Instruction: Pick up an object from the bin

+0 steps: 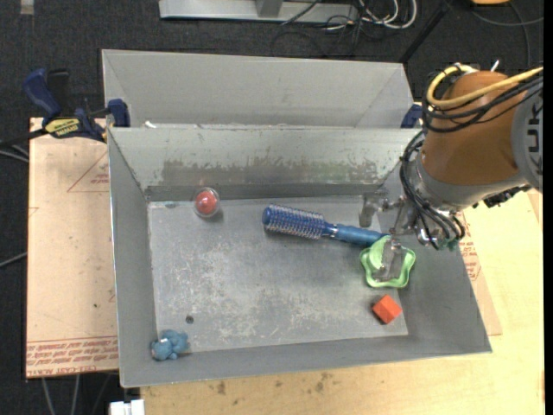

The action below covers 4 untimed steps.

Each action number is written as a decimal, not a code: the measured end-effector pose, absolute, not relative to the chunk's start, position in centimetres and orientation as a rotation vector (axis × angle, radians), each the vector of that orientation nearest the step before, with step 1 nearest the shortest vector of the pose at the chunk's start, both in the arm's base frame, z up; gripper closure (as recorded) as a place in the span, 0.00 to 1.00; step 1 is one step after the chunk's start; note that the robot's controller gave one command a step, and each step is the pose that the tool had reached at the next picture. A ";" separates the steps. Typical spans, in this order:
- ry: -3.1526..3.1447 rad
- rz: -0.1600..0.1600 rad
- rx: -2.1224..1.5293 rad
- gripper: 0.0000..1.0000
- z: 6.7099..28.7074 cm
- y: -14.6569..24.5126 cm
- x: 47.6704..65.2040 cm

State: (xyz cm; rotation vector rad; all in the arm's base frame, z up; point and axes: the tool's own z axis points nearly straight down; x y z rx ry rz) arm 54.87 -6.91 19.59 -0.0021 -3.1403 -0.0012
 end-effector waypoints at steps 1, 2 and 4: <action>-3.136 -0.002 0.035 0.00 7.0 -10.6 53.9; -3.033 0.000 0.836 0.00 7.4 -14.2 56.3; -3.042 0.004 0.832 1.00 20.0 -9.7 58.0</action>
Offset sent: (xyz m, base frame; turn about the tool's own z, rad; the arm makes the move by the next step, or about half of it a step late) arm -0.0077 -0.0367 -0.1208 -0.0281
